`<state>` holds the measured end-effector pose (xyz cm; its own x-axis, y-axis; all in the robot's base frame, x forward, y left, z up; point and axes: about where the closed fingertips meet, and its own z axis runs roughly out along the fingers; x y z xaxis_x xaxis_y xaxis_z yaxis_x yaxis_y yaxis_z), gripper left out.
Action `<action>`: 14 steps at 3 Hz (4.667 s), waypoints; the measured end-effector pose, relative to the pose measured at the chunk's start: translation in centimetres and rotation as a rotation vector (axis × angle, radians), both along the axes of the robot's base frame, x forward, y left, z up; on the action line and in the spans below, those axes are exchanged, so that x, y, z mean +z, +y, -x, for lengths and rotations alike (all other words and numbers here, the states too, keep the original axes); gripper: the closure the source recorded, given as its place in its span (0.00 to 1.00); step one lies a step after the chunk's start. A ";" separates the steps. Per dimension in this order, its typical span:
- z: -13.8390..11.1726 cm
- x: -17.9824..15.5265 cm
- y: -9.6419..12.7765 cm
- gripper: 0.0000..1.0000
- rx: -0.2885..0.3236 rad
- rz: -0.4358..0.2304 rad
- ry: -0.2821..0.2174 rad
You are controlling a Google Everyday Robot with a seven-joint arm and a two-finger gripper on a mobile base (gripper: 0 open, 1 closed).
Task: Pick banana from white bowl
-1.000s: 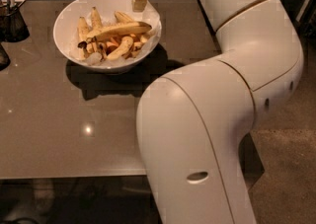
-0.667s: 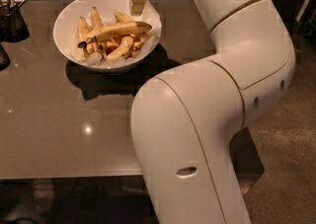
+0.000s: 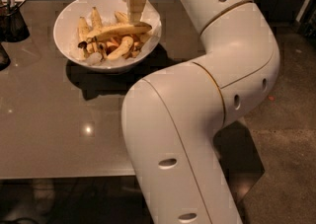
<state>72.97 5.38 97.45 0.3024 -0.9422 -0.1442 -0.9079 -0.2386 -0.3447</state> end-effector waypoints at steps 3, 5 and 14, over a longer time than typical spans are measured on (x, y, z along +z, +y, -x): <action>-0.5 -3.0 0.0 0.42 0.006 0.037 0.057; -0.6 -4.5 0.0 0.40 0.004 0.052 0.090; -1.1 0.8 -1.1 1.00 -0.023 0.034 -0.063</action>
Offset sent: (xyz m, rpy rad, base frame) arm -0.0320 -0.0397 -0.0168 -0.1759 0.2943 0.0233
